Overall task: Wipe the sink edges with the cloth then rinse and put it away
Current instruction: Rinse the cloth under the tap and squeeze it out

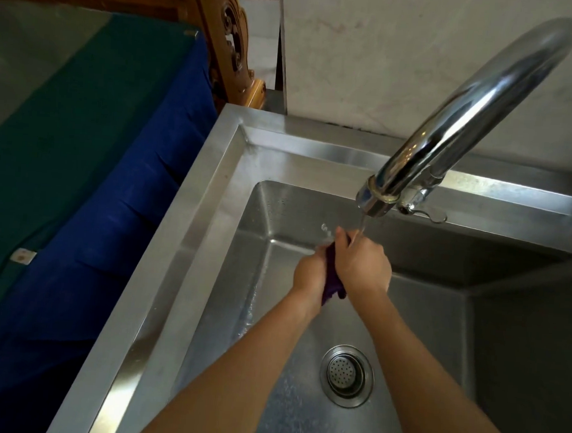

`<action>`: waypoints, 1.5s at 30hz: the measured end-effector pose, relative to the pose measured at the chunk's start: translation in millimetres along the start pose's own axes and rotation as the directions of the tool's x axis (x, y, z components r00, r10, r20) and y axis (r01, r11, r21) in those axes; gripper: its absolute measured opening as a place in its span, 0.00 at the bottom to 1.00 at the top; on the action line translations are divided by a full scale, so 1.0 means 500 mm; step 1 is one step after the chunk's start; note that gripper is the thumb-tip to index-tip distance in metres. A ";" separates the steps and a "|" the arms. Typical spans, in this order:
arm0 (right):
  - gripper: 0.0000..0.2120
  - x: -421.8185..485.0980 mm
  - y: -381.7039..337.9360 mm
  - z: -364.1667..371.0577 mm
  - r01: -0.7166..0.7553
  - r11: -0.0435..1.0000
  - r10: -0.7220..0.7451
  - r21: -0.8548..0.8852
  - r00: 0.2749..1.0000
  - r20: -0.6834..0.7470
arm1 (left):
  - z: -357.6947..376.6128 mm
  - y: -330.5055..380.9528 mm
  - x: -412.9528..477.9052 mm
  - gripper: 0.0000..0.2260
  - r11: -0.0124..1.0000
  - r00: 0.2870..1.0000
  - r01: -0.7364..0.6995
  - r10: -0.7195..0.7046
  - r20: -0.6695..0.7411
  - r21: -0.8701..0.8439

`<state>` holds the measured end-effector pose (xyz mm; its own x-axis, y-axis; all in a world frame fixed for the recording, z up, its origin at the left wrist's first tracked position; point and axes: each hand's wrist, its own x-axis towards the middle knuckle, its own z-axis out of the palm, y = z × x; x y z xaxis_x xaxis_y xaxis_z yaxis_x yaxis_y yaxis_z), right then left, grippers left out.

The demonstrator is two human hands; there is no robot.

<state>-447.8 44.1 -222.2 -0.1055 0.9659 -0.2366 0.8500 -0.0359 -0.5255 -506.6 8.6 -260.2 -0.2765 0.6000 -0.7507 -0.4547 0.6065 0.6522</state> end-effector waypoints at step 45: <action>0.13 0.020 0.143 0.012 0.346 0.802 -0.556 0.486 0.728 0.400 | -0.076 -0.055 0.086 0.20 0.929 0.907 0.358 -0.322 0.271 -0.093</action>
<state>-390.9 49.5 -267.1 -0.7564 0.6205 -0.2071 0.3946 0.1804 -0.9010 -538.1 -2.0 -314.4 0.1253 0.4901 -0.8626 -0.6003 0.7297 0.3274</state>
